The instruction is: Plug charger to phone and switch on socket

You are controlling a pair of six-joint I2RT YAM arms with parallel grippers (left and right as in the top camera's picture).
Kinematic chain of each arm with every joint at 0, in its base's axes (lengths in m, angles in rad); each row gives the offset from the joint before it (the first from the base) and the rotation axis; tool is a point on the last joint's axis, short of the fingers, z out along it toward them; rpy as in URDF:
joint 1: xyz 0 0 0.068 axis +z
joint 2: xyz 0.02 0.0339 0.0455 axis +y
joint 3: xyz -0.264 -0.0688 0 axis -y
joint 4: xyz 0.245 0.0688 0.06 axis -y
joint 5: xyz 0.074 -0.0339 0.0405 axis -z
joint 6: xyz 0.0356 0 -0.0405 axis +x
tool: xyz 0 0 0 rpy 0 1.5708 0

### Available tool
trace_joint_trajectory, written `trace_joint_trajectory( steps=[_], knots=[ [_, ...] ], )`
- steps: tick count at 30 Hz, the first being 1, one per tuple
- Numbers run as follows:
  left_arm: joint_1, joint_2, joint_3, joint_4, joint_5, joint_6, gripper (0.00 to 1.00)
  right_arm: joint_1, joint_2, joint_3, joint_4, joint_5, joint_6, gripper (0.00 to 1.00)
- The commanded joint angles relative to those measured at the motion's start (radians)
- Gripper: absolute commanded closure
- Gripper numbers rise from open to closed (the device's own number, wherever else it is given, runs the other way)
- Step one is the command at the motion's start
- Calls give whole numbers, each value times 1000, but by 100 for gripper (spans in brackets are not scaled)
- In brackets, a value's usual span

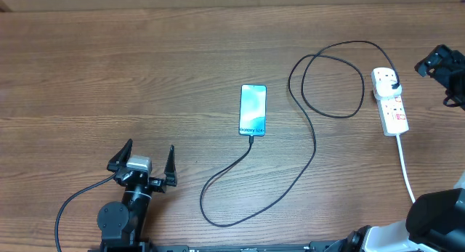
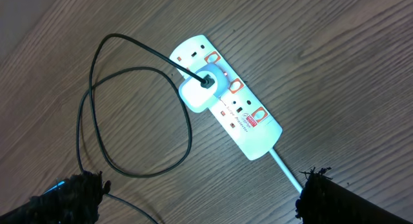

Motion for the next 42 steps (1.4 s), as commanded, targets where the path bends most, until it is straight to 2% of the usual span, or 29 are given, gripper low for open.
trace_joint_trajectory(
  steps=[1, 32, 38, 42],
  knots=[
    [11, -10, -3, -3, -18, -13, 1, -2, -19, 16, 3, 6, 0, 0],
    [11, -8, -3, -3, -17, -14, 1, -2, -19, 16, 3, 7, 0, 0],
    [11, -8, -3, -3, -18, -13, 0, 12, -47, 13, 54, -49, 0, 0],
    [11, -8, -3, -3, -17, -14, 0, 69, -101, -13, 137, -88, 0, 0]
  ],
)
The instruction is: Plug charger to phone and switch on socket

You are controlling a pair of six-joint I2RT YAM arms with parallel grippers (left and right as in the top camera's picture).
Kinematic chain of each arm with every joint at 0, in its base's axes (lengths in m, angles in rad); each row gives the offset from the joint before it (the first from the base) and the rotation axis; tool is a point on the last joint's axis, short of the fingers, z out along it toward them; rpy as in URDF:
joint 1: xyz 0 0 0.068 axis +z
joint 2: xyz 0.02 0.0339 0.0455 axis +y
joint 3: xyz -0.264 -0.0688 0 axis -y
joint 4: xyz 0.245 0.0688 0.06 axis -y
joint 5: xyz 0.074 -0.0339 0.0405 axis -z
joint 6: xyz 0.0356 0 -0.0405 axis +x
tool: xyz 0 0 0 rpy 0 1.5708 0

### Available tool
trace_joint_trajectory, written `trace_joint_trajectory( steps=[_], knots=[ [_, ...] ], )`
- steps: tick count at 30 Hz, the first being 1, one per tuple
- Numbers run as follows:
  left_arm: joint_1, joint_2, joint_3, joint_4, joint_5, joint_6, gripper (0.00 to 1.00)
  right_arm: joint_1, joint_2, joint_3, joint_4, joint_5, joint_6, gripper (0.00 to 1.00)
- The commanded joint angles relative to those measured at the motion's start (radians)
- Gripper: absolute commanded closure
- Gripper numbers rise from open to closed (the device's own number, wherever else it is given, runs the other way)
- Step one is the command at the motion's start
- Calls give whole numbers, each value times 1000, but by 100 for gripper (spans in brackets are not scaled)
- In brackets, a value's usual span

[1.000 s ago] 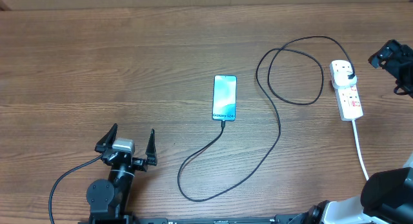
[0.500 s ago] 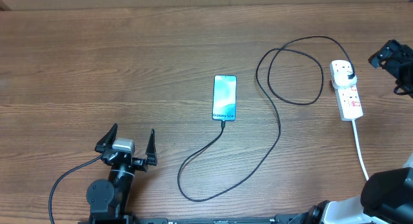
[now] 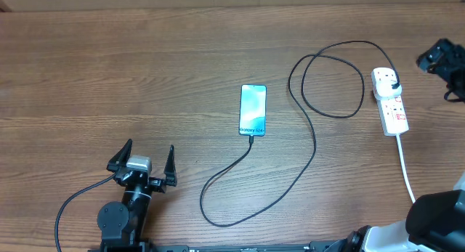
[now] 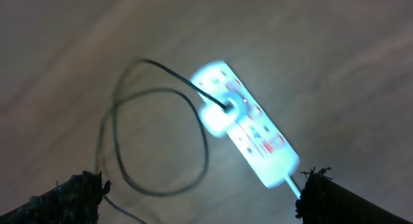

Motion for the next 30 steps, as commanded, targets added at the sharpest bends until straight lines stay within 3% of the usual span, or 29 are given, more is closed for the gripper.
trace_joint_trajectory(
  steps=[1, 10, 20, 30],
  knots=[
    [11, -8, -3, -3, -16, -13, 1, 72, -101, -18, 56, -47, 0, 0],
    [11, -8, -3, -3, -16, -13, 0, 355, -301, -262, 447, 34, 0, 0],
    [11, -8, -3, -3, -16, -13, 0, 537, -647, -908, 1173, 44, 0, 0],
    [11, -8, -3, -3, -16, -13, 1, 585, -985, -1483, 1688, 45, 0, 0]
  ],
)
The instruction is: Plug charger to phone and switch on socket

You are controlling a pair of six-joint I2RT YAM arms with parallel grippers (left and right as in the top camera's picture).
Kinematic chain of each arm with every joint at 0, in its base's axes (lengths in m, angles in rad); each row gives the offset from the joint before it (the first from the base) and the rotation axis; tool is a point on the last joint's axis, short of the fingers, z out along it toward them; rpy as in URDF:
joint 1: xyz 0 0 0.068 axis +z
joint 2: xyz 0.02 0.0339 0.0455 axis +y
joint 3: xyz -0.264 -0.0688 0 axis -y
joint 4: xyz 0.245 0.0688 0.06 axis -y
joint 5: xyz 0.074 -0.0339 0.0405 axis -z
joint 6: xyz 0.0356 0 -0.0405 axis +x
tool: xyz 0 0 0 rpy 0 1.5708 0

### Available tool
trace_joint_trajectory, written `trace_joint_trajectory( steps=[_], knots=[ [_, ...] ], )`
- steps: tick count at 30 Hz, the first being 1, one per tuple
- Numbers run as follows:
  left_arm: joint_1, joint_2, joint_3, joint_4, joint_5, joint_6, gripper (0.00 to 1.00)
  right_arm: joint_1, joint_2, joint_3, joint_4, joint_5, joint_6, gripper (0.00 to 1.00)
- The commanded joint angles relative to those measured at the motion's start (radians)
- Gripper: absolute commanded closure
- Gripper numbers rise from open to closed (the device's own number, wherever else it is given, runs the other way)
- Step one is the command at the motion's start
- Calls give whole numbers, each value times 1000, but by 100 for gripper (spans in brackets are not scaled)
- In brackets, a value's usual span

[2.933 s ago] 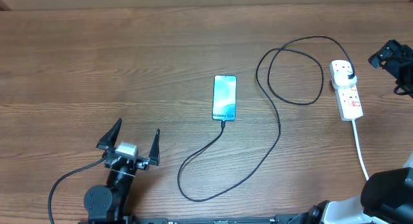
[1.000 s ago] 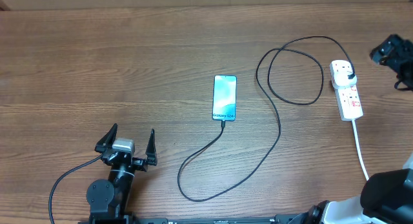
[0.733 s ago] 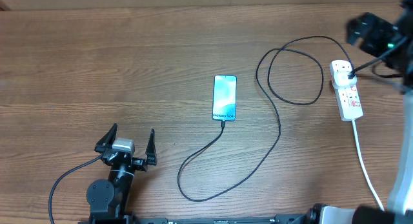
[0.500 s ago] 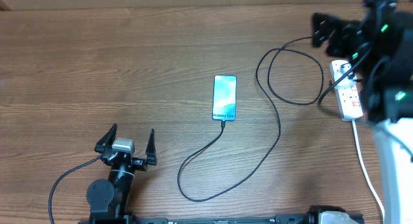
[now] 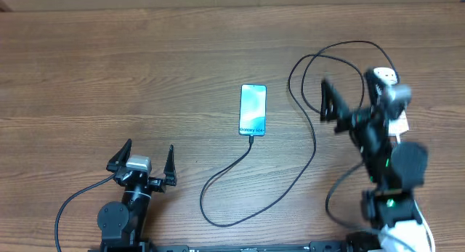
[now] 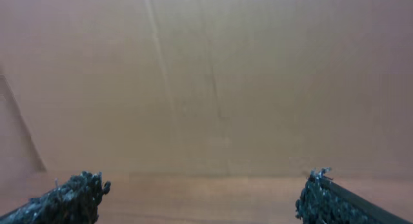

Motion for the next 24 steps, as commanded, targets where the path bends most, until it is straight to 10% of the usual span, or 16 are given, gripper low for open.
trace_joint_trajectory(
  steps=[1, 8, 24],
  knots=[
    [11, -8, -3, -3, -9, -13, 0, 18, -131, -195, 93, 15, 0, 0],
    [11, -8, -3, -3, -9, -13, 1, 21, -352, -440, 108, 29, -2, 0],
    [11, -8, -3, -3, -9, -14, 0, 23, -673, -437, -461, 77, -91, 0]
  ],
)
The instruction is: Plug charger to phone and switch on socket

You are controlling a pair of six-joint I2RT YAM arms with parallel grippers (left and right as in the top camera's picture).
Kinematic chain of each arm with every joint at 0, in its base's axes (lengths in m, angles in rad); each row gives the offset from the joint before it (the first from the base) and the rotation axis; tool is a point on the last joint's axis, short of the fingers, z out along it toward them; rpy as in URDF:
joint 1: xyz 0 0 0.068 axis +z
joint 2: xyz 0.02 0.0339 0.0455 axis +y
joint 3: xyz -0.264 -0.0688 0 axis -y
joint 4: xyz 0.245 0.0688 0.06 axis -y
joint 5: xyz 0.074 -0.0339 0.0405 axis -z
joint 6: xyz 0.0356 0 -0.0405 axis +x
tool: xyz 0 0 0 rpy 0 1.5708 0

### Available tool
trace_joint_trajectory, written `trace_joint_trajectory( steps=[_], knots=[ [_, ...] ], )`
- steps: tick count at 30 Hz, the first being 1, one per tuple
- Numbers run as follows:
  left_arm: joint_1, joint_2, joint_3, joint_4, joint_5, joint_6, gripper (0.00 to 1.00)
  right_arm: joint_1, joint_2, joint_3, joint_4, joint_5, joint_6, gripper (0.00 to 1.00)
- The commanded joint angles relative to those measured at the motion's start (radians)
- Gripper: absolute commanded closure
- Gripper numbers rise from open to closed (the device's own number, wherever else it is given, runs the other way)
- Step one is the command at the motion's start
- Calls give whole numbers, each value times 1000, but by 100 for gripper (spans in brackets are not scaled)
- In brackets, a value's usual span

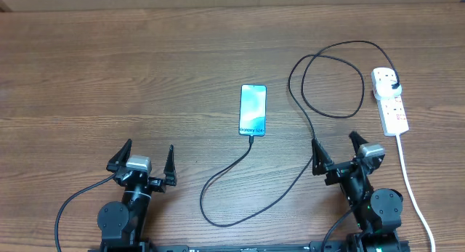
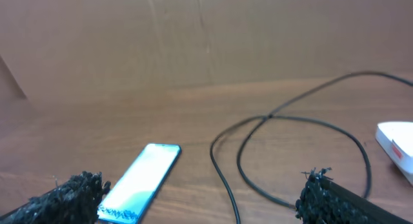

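The phone [image 1: 253, 110] lies face up mid-table with its screen lit, and the black charger cable [image 1: 251, 176] is plugged into its near end. The cable loops right to the white adapter in the white power strip [image 1: 389, 102] at the far right. My right gripper [image 1: 337, 153] rests open near the front right, well short of the strip. Its wrist view shows the phone [image 2: 141, 183], the cable loop [image 2: 290, 121] and a corner of the strip [image 2: 397, 143]. My left gripper [image 1: 142, 158] stands open at the front left, nothing between its fingers.
The strip's white mains lead [image 1: 408, 179] runs down the right side past my right arm. A brown cardboard wall [image 2: 206, 37] backs the far edge of the wooden table [image 1: 109, 70].
My right arm has moved from beside the power strip back to the front right of the table. Its wrist view now shows phone and cable instead of the bare wall.
My right gripper hung open at the far right, over the power strip, whose indicators glowed red, at the first two moments. Then it stood nearer, left of the strip. Now it rests at the front. Phone, cable and left arm stayed put throughout.
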Motion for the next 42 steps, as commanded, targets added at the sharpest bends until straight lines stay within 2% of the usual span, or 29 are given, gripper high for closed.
trace_joint_trajectory(
  steps=[1, 7, 42],
  knots=[
    [11, -9, -3, -3, -9, -13, 0, 6, -69, -11, -63, 58, -29, 0],
    [11, -9, -3, -3, -9, -13, 0, 6, -155, -11, -85, 80, -48, 0],
    [11, -9, -3, -3, -9, -13, 1, 5, -154, -11, -87, 116, -48, 0]
  ],
)
